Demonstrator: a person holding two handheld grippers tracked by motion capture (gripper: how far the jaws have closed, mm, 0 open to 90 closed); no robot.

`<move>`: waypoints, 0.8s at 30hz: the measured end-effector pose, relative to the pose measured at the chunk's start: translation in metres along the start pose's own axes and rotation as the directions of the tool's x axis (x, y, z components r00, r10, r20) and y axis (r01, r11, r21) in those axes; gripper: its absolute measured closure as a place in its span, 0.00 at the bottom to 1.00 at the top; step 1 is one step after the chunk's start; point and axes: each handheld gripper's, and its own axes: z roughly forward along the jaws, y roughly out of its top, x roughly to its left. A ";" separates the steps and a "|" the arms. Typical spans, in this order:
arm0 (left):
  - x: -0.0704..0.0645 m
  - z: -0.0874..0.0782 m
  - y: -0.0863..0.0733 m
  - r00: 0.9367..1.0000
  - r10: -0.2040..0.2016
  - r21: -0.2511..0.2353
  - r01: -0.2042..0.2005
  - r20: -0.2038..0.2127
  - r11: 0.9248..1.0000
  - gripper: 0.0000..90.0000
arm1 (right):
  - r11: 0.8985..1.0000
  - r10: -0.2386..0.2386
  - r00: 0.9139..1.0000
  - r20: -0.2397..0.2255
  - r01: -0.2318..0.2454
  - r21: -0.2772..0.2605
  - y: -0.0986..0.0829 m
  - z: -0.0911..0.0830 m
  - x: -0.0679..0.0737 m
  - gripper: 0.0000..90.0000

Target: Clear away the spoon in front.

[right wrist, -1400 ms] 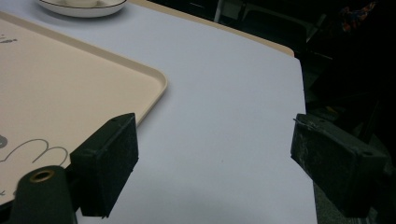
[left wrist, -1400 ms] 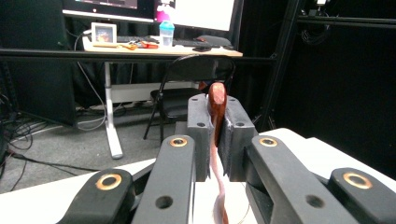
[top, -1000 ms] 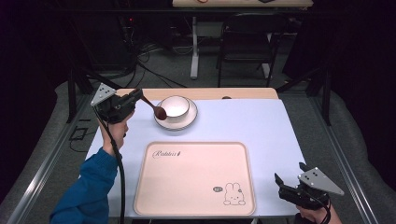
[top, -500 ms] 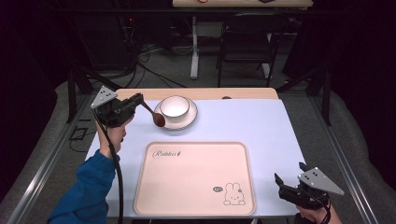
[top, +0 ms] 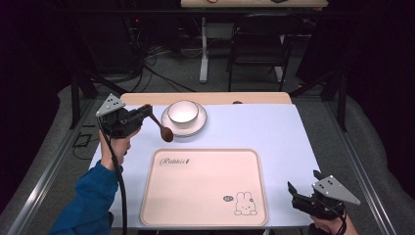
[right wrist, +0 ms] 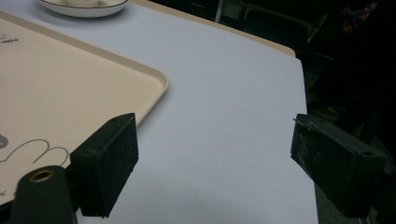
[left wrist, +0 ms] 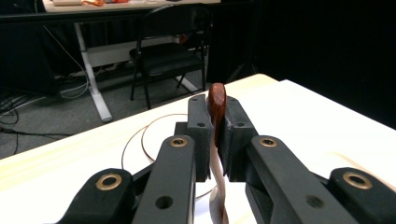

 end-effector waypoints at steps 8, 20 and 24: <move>-0.005 -0.004 -0.002 1.000 0.004 0.050 -0.004 0.015 0.999 0.93 | 1.000 0.001 1.000 0.000 -0.001 0.001 0.000 0.000 0.000 0.16; -0.010 -0.009 -0.010 0.999 -0.024 0.139 0.019 0.035 0.990 0.93 | 1.000 -0.003 1.000 -0.001 0.003 -0.001 0.000 0.000 0.000 0.16; -0.012 -0.010 -0.011 0.998 -0.026 0.167 0.018 0.050 0.986 0.93 | 1.000 -0.003 1.000 -0.002 0.003 -0.001 0.000 0.000 0.000 0.16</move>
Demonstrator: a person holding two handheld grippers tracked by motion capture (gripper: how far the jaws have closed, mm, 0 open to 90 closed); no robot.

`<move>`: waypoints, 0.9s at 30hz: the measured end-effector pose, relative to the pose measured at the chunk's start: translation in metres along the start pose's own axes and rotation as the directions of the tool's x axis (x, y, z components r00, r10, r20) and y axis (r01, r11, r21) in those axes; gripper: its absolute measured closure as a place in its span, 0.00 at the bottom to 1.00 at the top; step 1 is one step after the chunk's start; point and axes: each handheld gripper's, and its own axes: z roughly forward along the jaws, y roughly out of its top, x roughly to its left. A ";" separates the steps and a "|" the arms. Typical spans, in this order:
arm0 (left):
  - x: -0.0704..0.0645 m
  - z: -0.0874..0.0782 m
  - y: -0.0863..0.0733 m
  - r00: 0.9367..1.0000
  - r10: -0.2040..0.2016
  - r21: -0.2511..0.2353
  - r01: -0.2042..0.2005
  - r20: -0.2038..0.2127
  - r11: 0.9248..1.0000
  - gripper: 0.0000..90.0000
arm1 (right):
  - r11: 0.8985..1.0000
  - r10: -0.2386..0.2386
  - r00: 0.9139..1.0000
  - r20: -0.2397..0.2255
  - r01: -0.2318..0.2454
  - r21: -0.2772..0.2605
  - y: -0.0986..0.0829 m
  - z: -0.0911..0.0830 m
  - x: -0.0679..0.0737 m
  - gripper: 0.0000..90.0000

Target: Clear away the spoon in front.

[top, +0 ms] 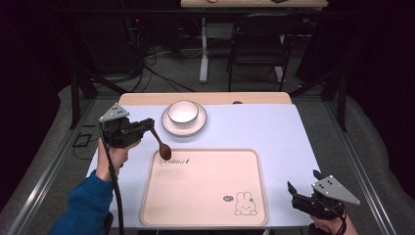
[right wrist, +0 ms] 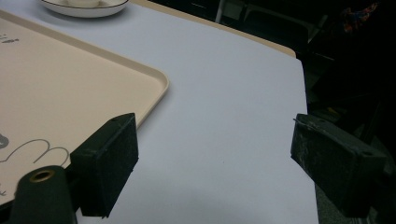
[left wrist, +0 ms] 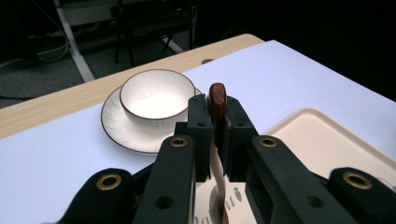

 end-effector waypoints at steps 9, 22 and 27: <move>-0.003 -0.001 -0.004 1.000 -0.003 0.064 0.003 0.013 0.998 0.93 | 1.000 0.000 1.000 0.000 0.000 0.000 0.000 0.000 0.000 0.16; -0.002 0.011 -0.014 0.998 0.004 0.202 -0.016 0.061 0.979 0.93 | 1.000 -0.001 1.000 0.000 0.001 0.001 0.000 0.000 0.000 0.16; 0.000 0.020 -0.020 0.998 -0.011 0.217 -0.002 0.059 0.976 0.93 | 1.000 -0.001 1.000 0.001 0.001 0.002 0.000 0.000 0.000 0.16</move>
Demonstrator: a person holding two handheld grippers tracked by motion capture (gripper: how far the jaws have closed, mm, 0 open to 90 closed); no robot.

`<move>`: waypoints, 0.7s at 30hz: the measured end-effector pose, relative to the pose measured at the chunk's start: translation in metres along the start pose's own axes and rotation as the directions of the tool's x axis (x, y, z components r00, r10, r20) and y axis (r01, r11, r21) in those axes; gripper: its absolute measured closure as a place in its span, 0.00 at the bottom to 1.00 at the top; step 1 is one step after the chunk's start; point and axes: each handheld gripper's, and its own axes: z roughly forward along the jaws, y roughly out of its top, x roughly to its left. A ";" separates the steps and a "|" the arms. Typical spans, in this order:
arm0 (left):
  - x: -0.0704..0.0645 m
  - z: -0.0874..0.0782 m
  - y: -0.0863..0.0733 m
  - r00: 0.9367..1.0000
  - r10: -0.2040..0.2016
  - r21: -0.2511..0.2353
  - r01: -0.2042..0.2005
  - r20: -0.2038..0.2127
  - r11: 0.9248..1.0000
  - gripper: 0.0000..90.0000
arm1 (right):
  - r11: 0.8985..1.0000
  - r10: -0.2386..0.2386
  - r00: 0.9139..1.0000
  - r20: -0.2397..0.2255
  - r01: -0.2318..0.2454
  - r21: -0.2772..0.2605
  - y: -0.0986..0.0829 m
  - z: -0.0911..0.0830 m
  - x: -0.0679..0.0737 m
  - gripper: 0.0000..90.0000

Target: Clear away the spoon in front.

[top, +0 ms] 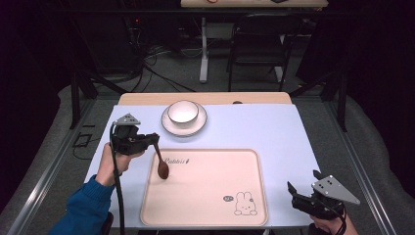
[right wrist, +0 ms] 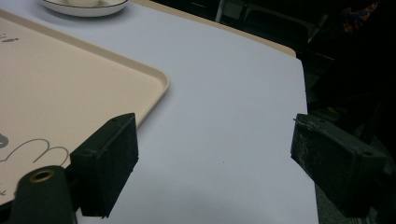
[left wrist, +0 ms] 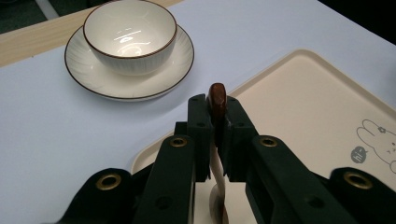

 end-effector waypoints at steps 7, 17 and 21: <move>0.005 0.006 -0.003 1.000 -0.025 -0.006 0.025 0.007 1.000 0.93 | 1.000 -0.001 1.000 0.000 0.001 0.001 0.000 0.000 0.000 0.16; 0.004 0.023 -0.012 0.999 -0.045 -0.007 0.045 0.012 0.999 0.90 | 1.000 0.000 1.000 0.000 0.000 0.002 0.000 0.000 0.000 0.16; 0.005 0.025 -0.013 0.998 -0.057 -0.016 0.057 0.013 0.998 0.90 | 1.000 -0.002 1.000 0.001 0.002 0.001 0.000 0.000 0.000 0.16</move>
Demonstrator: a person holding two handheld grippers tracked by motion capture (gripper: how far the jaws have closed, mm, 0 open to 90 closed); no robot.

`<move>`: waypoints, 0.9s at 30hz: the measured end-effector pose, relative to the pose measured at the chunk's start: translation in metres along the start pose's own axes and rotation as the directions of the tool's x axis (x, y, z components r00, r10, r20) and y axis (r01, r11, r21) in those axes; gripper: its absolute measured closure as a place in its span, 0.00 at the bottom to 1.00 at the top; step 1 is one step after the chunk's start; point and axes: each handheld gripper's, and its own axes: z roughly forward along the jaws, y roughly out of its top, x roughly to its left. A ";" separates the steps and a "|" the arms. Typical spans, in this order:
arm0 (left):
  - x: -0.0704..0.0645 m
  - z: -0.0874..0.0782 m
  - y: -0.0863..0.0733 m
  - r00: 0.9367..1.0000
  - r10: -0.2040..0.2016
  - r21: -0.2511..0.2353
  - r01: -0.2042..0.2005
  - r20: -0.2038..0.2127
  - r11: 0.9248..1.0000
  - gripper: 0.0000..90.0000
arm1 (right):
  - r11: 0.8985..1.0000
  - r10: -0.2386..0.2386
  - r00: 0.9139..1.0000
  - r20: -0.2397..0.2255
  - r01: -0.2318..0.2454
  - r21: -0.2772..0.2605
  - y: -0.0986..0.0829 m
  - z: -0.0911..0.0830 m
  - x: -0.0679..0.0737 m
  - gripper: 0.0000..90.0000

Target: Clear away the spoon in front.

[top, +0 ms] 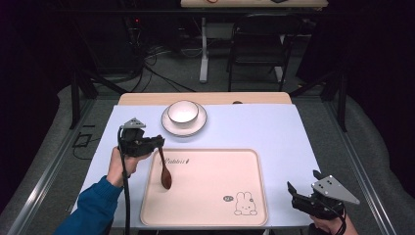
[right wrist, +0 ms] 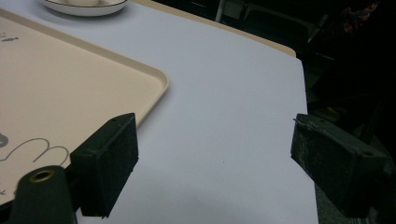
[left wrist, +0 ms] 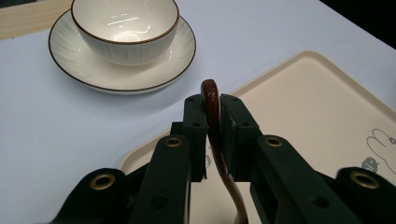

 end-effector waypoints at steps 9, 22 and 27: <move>0.005 0.008 -0.005 1.000 -0.018 0.001 0.018 0.002 1.000 0.89 | 1.000 0.000 1.000 0.001 0.000 0.000 0.000 0.000 0.000 0.16; 0.013 0.015 -0.009 0.999 -0.046 0.019 0.046 0.004 0.999 0.88 | 1.000 0.001 1.000 0.000 -0.001 -0.002 0.000 0.000 0.000 0.16; 0.015 0.018 -0.011 0.998 -0.056 0.024 0.056 -0.003 0.998 0.87 | 1.000 0.002 1.000 0.001 -0.002 -0.002 0.000 0.000 0.000 0.16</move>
